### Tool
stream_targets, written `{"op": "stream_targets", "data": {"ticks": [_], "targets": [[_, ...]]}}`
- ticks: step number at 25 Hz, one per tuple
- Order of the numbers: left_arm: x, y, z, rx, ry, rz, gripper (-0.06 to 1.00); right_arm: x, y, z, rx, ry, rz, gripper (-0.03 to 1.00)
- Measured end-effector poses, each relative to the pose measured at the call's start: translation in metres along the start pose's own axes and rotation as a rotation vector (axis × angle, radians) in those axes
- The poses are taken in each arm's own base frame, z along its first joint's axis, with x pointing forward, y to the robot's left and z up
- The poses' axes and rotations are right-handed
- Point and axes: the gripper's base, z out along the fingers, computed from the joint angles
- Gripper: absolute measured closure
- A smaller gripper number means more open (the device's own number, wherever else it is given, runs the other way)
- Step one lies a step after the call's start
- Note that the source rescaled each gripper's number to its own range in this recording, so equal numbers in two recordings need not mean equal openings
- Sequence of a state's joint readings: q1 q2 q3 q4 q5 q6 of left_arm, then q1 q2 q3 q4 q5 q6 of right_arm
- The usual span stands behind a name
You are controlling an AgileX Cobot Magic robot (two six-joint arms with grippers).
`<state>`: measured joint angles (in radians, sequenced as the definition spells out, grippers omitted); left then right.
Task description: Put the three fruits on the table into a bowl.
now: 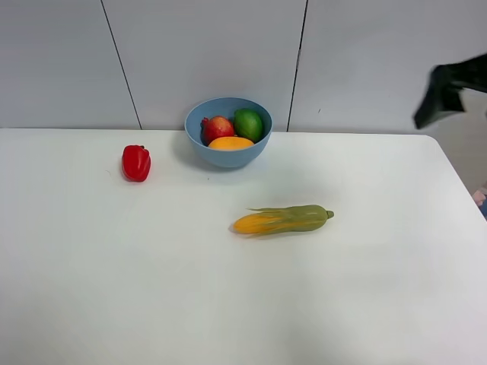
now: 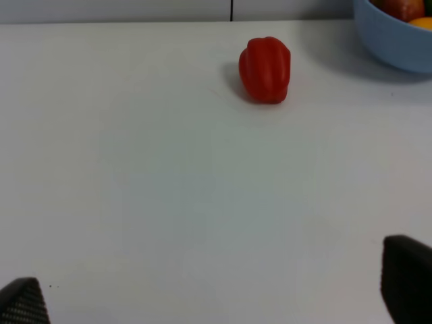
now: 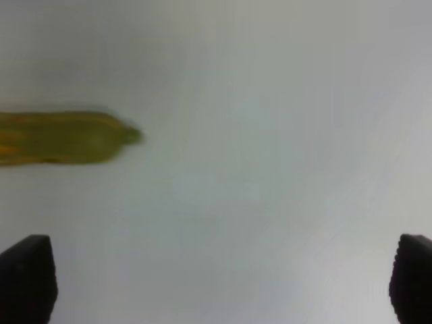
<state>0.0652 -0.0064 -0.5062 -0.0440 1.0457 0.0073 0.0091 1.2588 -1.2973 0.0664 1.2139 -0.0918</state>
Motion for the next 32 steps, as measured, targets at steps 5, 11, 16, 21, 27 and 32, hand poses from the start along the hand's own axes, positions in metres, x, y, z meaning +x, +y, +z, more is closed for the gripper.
{"op": "stream_targets", "data": {"ticks": [5,11,16,21,27,32], "targets": [[0.000,0.000,0.000,0.000,0.000,0.000,-0.05,0.081,-0.017,-0.053,0.108,-0.148,0.141,-0.02],[0.000,0.000,0.000,0.000,0.000,0.000,-0.06,0.158,0.004,-0.074,0.139,-0.373,0.134,-0.02],[0.000,0.000,0.000,0.000,0.000,0.000,-0.06,0.192,0.009,-0.040,0.114,-0.379,0.099,-0.02],[0.000,0.000,0.000,0.000,0.000,0.000,-0.06,0.216,0.013,-0.023,0.087,-0.380,0.049,-0.02],[0.000,0.000,0.000,0.000,0.000,0.000,-0.06,0.240,0.016,-0.015,0.093,-0.446,0.043,-0.02],[0.000,0.000,0.000,0.000,0.000,0.000,-0.06,0.259,0.020,-0.025,0.108,-0.583,0.030,-0.02]]}}
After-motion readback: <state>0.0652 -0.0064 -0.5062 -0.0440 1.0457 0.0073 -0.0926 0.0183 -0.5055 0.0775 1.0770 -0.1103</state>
